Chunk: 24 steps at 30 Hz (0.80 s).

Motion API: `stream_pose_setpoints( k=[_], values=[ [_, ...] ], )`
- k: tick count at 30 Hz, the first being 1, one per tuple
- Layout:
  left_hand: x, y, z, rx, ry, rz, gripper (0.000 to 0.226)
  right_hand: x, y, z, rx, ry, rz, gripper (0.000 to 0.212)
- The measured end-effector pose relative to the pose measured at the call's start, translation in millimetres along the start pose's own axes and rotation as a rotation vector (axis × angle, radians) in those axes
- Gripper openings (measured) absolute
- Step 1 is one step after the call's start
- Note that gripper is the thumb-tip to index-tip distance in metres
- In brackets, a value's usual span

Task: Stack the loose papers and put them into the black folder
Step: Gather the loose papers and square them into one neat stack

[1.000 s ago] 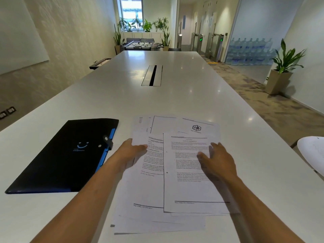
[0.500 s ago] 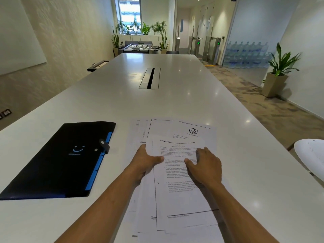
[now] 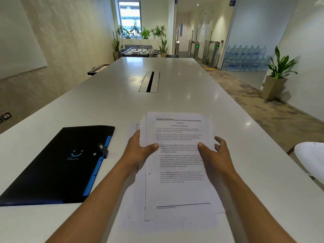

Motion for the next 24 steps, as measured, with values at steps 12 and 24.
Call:
stream_pose_setpoints(
  k=[12,24],
  values=[
    [18.9,-122.2,-2.6,0.471,-0.091,0.095,0.025,-3.2,121.0,-12.9,-0.429,0.106,0.259,0.049],
    [17.4,-74.9,-15.3,0.410,-0.155,0.163,0.052,18.9,84.3,-32.9,-0.484,0.101,0.242,0.057]
  ],
)
Point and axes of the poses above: each hand's wrist, its own z-axis towards the middle knuckle, its own x-axis out of the palm, y = z × x, the point moved 7 cm from there along z, towards the middle knuckle, and after that the axes turned 8 degrees about -y, right-handed, at the moved point
